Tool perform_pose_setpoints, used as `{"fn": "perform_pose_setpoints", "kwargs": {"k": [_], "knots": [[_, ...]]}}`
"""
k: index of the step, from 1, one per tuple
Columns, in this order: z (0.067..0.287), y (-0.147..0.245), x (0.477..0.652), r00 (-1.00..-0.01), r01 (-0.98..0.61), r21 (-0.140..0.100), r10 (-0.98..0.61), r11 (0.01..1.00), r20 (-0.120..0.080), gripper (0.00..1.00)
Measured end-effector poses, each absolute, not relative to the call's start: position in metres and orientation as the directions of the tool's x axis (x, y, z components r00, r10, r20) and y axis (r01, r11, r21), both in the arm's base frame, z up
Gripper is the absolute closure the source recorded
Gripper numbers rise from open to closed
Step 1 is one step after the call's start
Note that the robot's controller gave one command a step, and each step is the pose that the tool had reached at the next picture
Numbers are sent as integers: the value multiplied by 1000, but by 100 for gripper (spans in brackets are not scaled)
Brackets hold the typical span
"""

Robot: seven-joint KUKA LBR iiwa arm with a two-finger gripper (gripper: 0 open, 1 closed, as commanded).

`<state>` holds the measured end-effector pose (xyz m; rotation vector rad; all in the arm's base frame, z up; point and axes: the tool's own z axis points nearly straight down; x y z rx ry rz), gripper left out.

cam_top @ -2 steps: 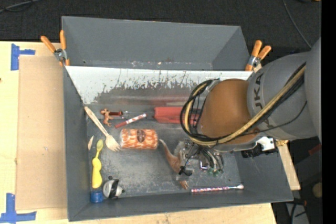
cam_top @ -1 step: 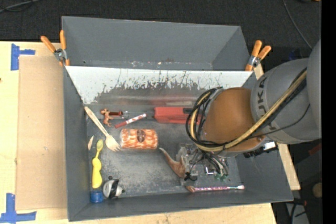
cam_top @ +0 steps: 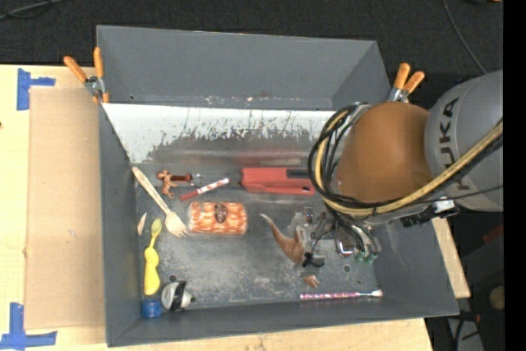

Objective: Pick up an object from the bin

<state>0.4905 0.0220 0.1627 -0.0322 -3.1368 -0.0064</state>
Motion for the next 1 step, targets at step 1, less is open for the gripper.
{"fn": "perform_pose_setpoints", "kwargs": {"k": [1], "knots": [[246, 12, 495, -992, 126, 4, 126, 992, 10, 100]]}}
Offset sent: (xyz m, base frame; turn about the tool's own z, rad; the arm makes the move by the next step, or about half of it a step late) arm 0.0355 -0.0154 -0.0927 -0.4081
